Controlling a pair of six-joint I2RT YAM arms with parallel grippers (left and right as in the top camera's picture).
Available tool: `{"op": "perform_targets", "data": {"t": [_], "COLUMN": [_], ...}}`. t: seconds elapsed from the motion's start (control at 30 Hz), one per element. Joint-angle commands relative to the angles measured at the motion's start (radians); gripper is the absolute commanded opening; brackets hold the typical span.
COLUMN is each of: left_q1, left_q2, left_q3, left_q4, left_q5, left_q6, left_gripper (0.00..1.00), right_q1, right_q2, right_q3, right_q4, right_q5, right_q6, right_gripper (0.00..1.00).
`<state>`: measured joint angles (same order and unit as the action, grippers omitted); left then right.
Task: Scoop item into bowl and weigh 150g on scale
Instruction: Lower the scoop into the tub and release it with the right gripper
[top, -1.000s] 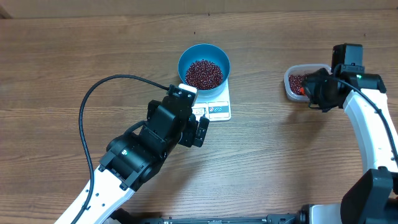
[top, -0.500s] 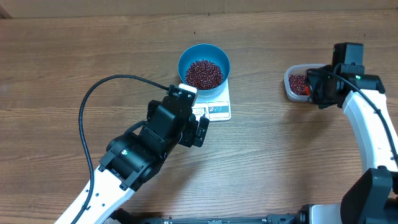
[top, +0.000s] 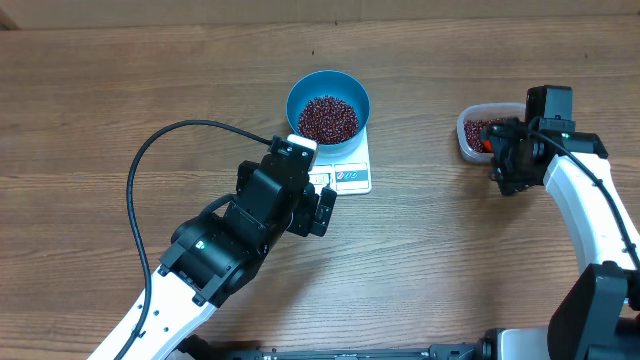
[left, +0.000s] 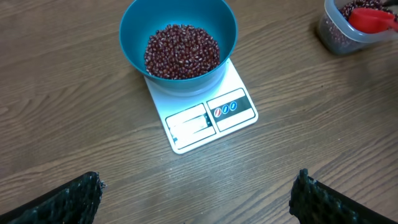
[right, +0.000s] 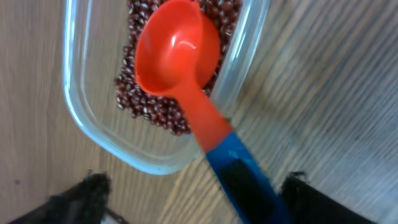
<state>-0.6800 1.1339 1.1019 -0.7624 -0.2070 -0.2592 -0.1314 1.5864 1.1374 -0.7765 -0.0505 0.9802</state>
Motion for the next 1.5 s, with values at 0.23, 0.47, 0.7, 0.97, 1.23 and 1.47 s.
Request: {"op": "perform_targets", "data": {"t": [0.23,0.47,0.7,0.97,1.23,1.47], "left_q1": [0.006,0.006,0.006,0.006,0.006,0.006], "left_q2": [0.005,0.005,0.005,0.005,0.005,0.005], "left_q3": [0.0,0.0,0.0,0.0,0.0,0.0], "left_q4": [0.003,0.003,0.003,0.003,0.003,0.003], "left_q5": [-0.01,-0.01,-0.01,-0.01,-0.01,-0.01], "left_q6": [-0.013,-0.013,-0.013,-0.013,-0.013,-0.013], "left_gripper": [1.0,1.0,1.0,0.99,1.0,1.0], "right_q1": [-0.117,-0.148,-0.136,-0.136,-0.137,-0.137], "right_q2": [-0.02,-0.037,-0.081,-0.086,-0.086,-0.086], "right_q3": [0.108,0.371,0.53,0.53,0.53,0.53], "right_q4": [-0.174,-0.425,-0.612,-0.617,-0.617,-0.617], "right_q5": [0.002,0.006,0.004,0.005,0.005,0.005], "right_q6": [-0.6,-0.906,-1.041,-1.041,-1.041,-1.041], "right_gripper": [1.0,1.0,1.0,1.0,1.0,1.0]}}
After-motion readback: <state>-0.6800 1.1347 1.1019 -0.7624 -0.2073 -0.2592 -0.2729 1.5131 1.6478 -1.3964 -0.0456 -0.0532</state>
